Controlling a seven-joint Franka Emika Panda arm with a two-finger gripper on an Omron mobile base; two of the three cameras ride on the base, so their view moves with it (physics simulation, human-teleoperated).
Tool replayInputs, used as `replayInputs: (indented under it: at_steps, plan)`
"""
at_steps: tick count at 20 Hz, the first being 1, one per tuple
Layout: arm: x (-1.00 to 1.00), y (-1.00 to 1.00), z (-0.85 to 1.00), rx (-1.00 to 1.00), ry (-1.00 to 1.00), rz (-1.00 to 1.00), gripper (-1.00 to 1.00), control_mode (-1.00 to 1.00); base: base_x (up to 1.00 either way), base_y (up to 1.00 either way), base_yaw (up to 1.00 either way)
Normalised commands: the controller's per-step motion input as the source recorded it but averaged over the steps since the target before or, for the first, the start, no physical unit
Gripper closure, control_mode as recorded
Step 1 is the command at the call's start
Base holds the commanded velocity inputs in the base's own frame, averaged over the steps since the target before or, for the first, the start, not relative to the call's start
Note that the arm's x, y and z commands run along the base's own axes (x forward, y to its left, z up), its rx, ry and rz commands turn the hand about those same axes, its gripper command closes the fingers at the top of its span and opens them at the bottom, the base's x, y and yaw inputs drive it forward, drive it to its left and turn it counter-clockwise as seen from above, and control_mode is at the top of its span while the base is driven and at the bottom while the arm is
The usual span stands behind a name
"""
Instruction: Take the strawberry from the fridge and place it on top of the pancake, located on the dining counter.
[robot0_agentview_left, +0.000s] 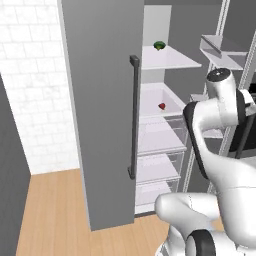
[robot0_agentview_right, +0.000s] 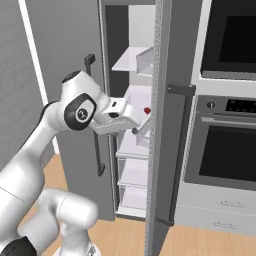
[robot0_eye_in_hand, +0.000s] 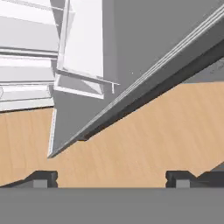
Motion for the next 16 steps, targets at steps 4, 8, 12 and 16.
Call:
replayInputs:
  at_steps: [4,8,12,16]
  plan:
    - [0.47,0.86,0.00,-0.23,0.43,0.27,-1.00,-1.00,0.00,0.00,0.00]
    - [0.96,0.16,-0.23,-0.04,0.45,0.27,-1.00,-1.00,0.00,0.00,0.00]
    - [1.00,-0.16,-0.50,0.02,0.26,0.19,-1.00,-1.00,0.00,0.00,0.00]
    - [0.98,-0.14,-0.45,0.03,0.11,0.09,-1.00,-1.00,0.00,0.00,0.00]
